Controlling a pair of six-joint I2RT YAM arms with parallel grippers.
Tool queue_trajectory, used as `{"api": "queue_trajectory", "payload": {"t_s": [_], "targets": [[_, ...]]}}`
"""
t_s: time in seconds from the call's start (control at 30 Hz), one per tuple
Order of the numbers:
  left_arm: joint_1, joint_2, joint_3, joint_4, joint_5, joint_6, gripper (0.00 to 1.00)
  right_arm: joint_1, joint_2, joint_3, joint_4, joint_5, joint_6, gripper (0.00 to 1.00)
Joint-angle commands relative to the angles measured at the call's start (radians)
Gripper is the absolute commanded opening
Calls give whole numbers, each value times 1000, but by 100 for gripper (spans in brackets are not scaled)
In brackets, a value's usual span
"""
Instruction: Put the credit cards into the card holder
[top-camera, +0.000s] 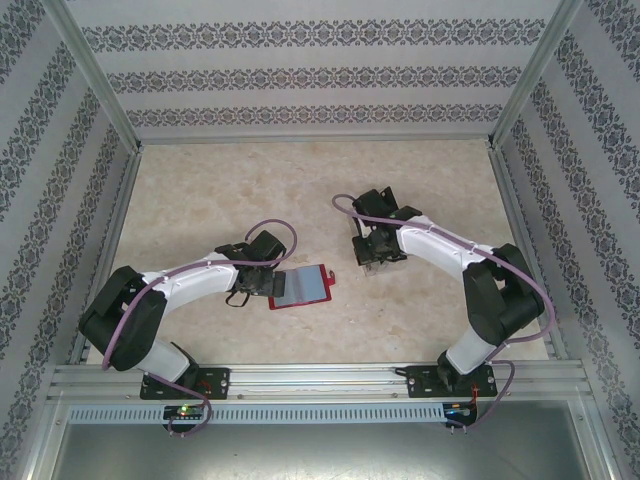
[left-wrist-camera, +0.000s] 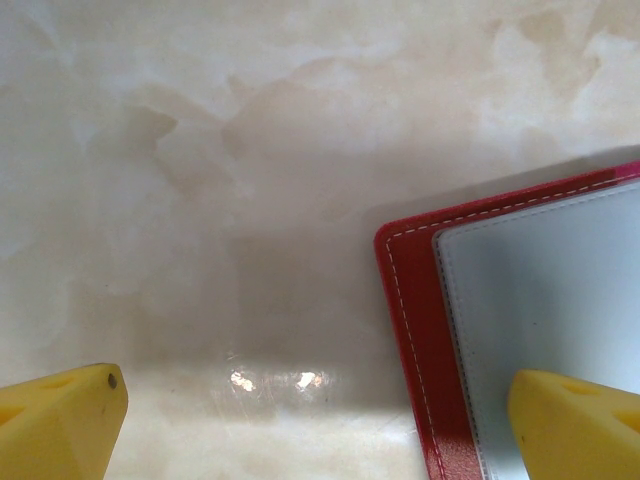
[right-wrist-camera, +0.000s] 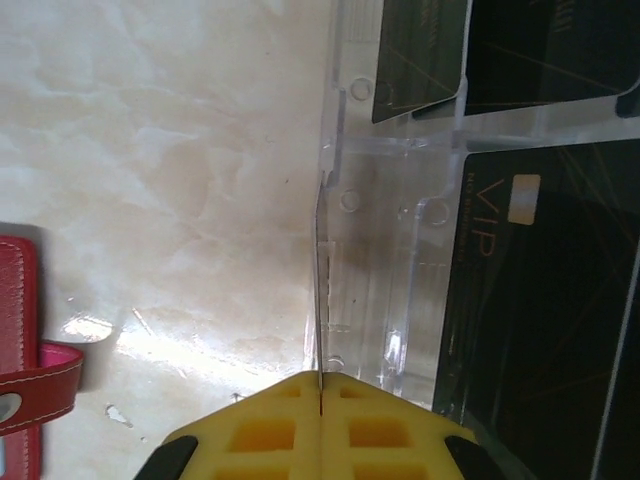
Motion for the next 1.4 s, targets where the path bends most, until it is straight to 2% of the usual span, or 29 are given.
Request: {"api": "queue_trajectory", "payload": {"t_s": [0.0, 0.27, 0.4, 0.6, 0.7, 1.0, 1.37], "targets": [[-11, -5, 24, -15, -20, 9, 98, -9, -60, 43, -22, -59, -8, 0], [-10, -2, 40, -27, -24, 14, 98, -8, -171, 77, -40, -106, 22, 0], [-10, -10, 53, -44, -48, 12, 98, -9, -241, 58, 0, -187, 86, 0], [-10, -33, 71, -78, -79, 25, 99, 6, -334, -107, 251, -375, 297, 0], [-11, -26, 77, -94, -78, 42, 99, 28, -349, -198, 386, -419, 388, 0], [-23, -26, 48, -93, -56, 57, 99, 148, -259, -371, 722, -429, 520, 0], [-33, -4, 4, -85, -82, 29, 98, 187, -120, -448, 959, -461, 560, 0]]}}
